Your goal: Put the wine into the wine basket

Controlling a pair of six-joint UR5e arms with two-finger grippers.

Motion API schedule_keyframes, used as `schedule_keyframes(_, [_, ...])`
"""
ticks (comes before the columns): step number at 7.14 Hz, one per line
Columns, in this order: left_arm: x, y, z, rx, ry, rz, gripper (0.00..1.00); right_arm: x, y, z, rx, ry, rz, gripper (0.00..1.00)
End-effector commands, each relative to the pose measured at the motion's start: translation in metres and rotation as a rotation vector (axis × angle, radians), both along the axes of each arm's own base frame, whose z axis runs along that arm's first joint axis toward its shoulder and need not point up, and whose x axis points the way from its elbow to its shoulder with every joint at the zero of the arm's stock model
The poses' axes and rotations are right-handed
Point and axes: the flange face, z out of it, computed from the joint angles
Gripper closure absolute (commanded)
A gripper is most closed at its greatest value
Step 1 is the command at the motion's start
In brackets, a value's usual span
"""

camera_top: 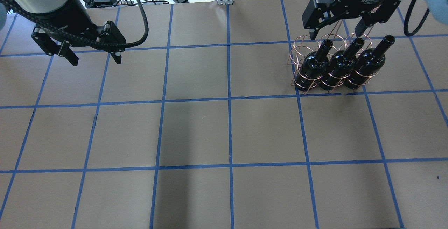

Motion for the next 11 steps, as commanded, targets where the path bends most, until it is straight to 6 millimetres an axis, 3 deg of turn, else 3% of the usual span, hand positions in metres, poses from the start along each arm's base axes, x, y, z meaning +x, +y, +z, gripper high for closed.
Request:
schedule_keyframes(1, [-0.001, 0.0, -0.001, 0.002, 0.0, -0.003, 0.0, -0.001, 0.0, 0.0, -0.002, 0.005, -0.002, 0.0])
schedule_keyframes(11, [-0.001, 0.001, 0.0, -0.001, -0.001, -0.004, 0.0, -0.012, -0.007, -0.005, 0.009, 0.006, -0.025, 0.0])
